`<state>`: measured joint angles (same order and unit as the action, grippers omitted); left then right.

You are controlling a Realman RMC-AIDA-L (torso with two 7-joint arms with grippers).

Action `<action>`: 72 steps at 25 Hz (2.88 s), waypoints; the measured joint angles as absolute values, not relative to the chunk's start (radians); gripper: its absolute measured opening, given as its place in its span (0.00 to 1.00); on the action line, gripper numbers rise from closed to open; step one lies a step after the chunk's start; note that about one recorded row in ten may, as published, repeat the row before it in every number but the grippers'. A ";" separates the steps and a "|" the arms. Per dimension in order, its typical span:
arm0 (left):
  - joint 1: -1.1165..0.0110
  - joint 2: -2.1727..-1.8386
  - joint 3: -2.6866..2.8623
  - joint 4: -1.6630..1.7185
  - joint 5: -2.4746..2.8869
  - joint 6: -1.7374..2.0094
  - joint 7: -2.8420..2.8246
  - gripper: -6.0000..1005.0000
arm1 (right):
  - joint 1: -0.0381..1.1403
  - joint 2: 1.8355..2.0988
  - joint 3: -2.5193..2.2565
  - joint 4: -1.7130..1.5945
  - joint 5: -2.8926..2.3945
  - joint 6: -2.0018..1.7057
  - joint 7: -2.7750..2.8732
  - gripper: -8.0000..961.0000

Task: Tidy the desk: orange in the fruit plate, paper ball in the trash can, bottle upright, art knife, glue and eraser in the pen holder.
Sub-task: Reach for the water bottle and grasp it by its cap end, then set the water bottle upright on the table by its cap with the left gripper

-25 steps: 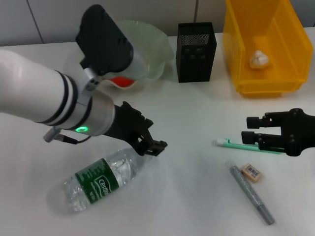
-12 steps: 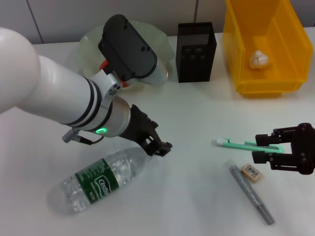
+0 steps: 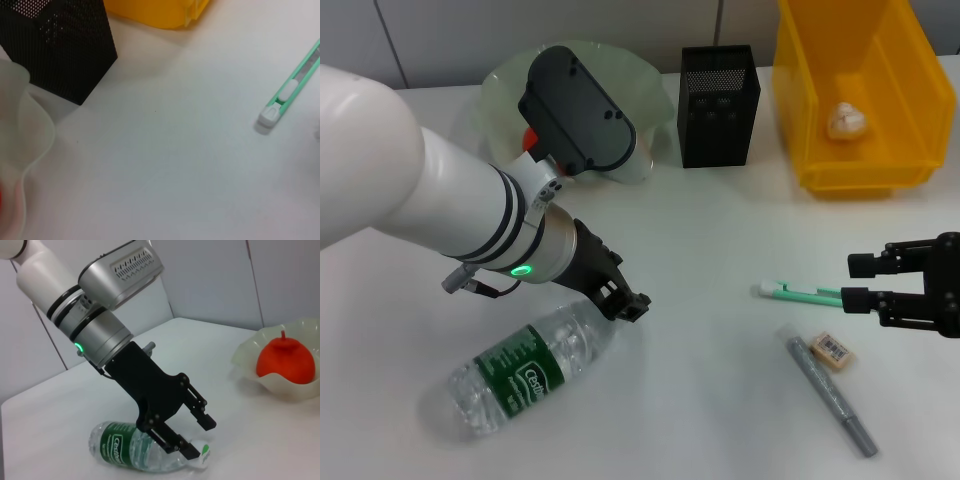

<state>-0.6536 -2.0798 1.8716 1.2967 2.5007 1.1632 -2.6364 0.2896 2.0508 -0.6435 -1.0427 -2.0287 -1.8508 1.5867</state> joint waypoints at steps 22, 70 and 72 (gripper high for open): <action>-0.663 -2.080 1.929 1.267 2.484 1.134 -2.645 0.58 | 0.296 2.051 -0.635 -1.035 -2.028 -1.846 1.572 0.49; -0.620 -2.075 1.911 1.337 2.493 1.114 -2.628 0.44 | 0.301 2.054 -0.578 -0.994 -2.014 -1.856 1.575 0.48; -0.611 -2.072 1.890 1.358 2.495 1.120 -2.625 0.44 | 0.301 2.055 -0.576 -0.992 -2.014 -1.857 1.575 0.48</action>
